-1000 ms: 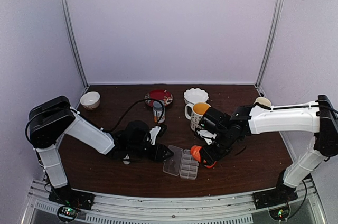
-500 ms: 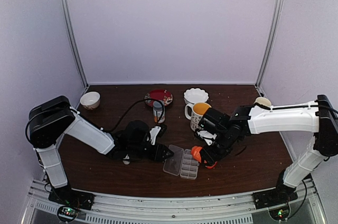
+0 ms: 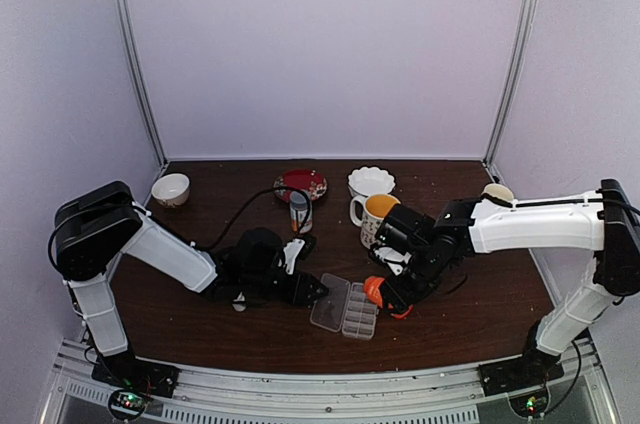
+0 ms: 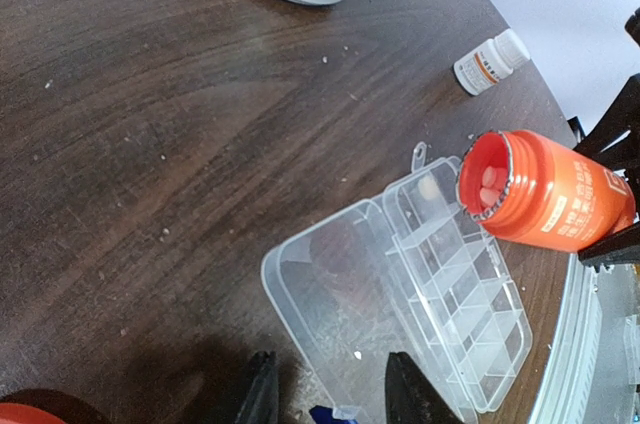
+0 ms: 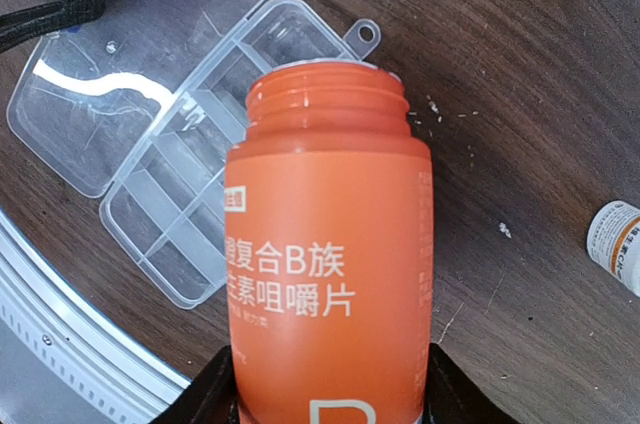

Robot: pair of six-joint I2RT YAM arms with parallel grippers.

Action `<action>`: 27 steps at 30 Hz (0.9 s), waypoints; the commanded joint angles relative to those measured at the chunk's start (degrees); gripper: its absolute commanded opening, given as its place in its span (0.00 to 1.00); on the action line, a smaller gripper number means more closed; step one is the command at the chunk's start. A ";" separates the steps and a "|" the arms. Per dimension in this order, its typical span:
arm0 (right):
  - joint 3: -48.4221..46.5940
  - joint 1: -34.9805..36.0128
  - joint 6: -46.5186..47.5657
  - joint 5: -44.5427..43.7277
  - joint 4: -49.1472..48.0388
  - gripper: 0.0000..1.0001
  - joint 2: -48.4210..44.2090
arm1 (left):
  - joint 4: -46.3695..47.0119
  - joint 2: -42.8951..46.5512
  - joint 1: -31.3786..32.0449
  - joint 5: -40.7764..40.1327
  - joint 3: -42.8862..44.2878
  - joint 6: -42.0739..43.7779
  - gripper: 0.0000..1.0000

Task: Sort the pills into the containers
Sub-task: Pour the pill into the compartment of the pill container.

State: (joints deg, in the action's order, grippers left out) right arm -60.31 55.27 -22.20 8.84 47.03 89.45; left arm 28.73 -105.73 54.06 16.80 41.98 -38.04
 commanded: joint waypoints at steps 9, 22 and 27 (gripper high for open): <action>1.58 -0.98 -0.31 3.81 -3.44 0.00 -3.44 | 2.95 0.28 0.25 0.12 -0.57 -0.19 0.40; 0.22 -1.78 -0.18 -2.35 2.28 0.00 -2.54 | 2.82 0.18 0.25 0.02 -0.55 -0.26 0.40; 3.15 -1.76 -0.93 1.08 -3.68 0.00 -5.72 | 2.82 0.18 0.25 0.16 -0.43 -0.17 0.40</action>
State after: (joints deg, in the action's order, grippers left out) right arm -58.46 53.87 -22.48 9.50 46.57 86.30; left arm 28.95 -105.75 54.06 16.80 41.95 -38.04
